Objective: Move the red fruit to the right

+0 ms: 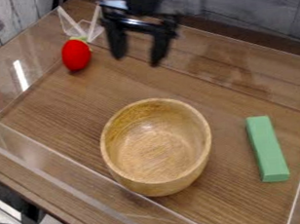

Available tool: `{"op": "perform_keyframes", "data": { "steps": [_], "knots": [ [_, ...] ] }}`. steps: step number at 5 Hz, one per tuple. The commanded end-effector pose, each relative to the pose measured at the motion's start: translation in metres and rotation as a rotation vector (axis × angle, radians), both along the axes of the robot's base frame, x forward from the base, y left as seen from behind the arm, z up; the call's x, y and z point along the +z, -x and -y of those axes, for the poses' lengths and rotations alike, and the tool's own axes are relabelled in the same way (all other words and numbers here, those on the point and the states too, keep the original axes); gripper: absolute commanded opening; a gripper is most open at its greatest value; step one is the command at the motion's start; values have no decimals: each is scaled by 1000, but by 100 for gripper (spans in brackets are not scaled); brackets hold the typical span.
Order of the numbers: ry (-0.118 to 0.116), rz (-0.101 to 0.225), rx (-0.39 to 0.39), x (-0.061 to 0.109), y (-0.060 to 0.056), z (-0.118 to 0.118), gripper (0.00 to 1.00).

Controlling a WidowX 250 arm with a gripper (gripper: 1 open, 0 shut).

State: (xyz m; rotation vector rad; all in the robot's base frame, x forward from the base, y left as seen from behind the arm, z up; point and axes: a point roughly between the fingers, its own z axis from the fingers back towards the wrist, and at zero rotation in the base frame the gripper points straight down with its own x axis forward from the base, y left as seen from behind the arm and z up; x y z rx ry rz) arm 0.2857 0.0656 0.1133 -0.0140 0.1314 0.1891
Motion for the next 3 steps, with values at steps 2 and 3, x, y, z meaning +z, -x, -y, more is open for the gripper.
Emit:
{"op": "perform_keyframes", "data": {
  "steps": [2,3],
  "knots": [
    [-34,98,71,7,-25,-92,100],
    [-39,112,85,-3,-26,-111,100]
  ]
}}
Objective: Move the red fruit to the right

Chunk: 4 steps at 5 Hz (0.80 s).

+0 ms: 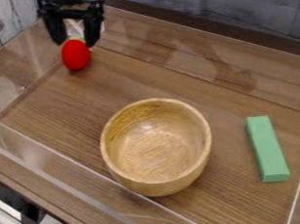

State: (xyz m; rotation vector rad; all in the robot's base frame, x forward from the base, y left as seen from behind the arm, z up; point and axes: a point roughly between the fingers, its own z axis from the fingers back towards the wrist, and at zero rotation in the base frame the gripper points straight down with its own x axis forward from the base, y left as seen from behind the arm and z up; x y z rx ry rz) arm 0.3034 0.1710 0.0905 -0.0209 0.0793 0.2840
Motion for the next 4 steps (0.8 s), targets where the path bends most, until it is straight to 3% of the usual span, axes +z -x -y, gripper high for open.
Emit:
{"op": "perform_keyframes", "data": {
  "steps": [1,3,4],
  "knots": [
    [-42,67,0,10,-9,-12,100],
    [-45,81,51,1,-16,-16,100],
    [-45,90,67,5,-22,-19,100]
  ]
}}
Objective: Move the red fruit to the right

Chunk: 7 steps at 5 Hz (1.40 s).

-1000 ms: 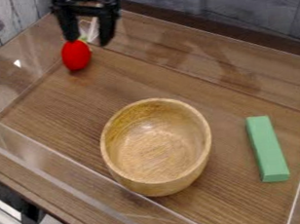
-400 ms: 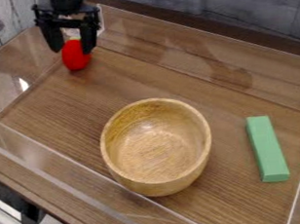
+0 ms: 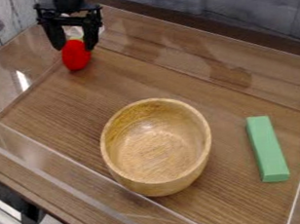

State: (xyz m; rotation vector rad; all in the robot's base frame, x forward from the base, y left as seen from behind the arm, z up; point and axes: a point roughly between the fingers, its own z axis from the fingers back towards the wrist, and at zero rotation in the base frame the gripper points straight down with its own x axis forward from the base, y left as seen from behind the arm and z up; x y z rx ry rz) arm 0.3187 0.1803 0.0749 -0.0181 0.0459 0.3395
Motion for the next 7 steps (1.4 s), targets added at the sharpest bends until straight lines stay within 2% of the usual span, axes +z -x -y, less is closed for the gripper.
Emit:
{"op": "perform_keyframes", "data": {
  "steps": [1,3,5,7],
  "knots": [
    [-34,58,20,22,-10,-11,100],
    [-32,57,10,19,-6,-11,100],
    [-32,63,28,9,7,-10,100],
    [-35,84,151,22,4,-6,100]
  ]
}}
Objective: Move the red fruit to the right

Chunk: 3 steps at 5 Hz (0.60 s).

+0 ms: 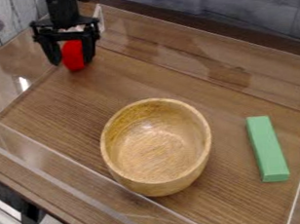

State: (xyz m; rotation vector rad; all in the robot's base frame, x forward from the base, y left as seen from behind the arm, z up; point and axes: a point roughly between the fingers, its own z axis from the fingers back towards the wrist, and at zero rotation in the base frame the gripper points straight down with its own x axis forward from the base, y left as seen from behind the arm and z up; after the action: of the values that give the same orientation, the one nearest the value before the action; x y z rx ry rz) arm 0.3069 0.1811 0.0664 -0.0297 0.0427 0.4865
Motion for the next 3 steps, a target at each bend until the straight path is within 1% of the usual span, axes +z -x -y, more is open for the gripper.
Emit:
{"op": "perform_keyframes", "data": {
  "steps": [1,2,3],
  "knots": [
    [-48,93,-1,38,-12,-2,100],
    [-47,107,-1,43,-16,0,100],
    [-52,117,6,46,-18,-2,100]
  ]
}}
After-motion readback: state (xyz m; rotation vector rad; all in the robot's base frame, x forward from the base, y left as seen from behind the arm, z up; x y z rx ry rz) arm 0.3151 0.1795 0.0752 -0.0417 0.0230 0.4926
